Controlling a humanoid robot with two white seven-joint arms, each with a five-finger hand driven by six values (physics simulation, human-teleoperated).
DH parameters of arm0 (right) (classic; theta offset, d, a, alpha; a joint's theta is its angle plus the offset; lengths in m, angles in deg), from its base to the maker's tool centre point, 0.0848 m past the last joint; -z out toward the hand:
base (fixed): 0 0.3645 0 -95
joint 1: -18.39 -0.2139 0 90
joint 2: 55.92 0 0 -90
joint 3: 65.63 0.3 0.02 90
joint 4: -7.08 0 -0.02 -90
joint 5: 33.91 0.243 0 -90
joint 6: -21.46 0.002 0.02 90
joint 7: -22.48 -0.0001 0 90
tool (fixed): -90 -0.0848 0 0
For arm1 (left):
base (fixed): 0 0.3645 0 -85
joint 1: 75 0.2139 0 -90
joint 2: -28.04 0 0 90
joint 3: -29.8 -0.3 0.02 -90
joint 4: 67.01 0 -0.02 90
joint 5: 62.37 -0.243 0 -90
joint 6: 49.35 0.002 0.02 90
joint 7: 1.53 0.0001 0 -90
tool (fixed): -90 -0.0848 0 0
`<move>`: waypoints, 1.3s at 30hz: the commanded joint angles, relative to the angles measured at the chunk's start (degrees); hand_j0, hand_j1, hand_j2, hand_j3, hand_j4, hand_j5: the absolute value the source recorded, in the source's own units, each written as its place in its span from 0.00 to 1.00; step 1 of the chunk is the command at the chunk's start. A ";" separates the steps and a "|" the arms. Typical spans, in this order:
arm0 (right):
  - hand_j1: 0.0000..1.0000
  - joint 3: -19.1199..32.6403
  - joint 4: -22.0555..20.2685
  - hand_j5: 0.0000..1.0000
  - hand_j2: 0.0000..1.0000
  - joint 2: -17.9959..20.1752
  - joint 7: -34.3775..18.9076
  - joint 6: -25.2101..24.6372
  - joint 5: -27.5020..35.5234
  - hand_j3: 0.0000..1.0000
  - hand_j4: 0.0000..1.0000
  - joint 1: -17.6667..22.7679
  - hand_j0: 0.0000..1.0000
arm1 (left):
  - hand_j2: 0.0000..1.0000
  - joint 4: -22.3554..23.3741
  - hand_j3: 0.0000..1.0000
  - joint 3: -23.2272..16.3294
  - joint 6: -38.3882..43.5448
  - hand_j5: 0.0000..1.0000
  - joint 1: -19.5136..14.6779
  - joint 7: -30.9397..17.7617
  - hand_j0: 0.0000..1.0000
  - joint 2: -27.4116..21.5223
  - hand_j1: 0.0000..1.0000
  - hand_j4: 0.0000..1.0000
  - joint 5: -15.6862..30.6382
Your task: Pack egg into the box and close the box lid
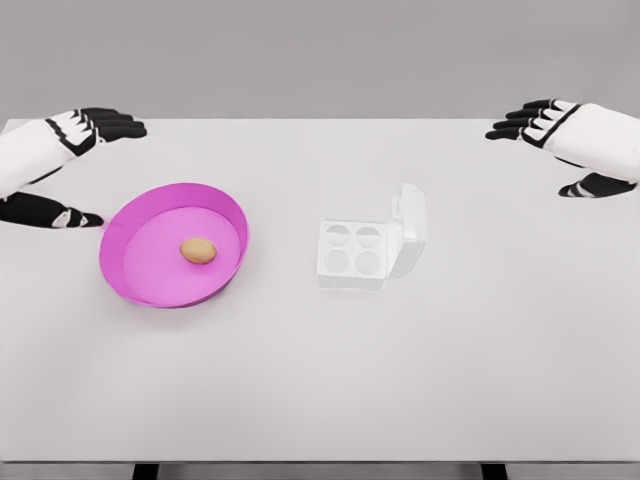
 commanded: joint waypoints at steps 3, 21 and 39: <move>1.00 -0.50 -0.32 1.00 1.00 -1.22 -0.01 -0.17 0.21 1.00 1.00 0.26 1.00 | 1.00 0.02 1.00 0.43 0.17 1.00 0.00 0.00 1.00 -1.75 1.00 1.00 -2.04; 1.00 0.38 0.29 1.00 1.00 -4.29 -0.01 -0.17 0.30 1.00 1.00 4.83 1.00 | 1.00 -2.18 1.00 -23.03 29.80 1.00 -13.01 0.00 1.00 2.82 1.00 1.00 -4.84; 1.00 0.99 2.40 1.00 1.00 -4.29 -0.01 -0.17 0.30 1.00 1.00 6.42 1.00 | 0.99 -3.67 0.99 -24.09 38.33 0.99 -12.39 0.00 0.99 1.59 0.99 0.99 3.50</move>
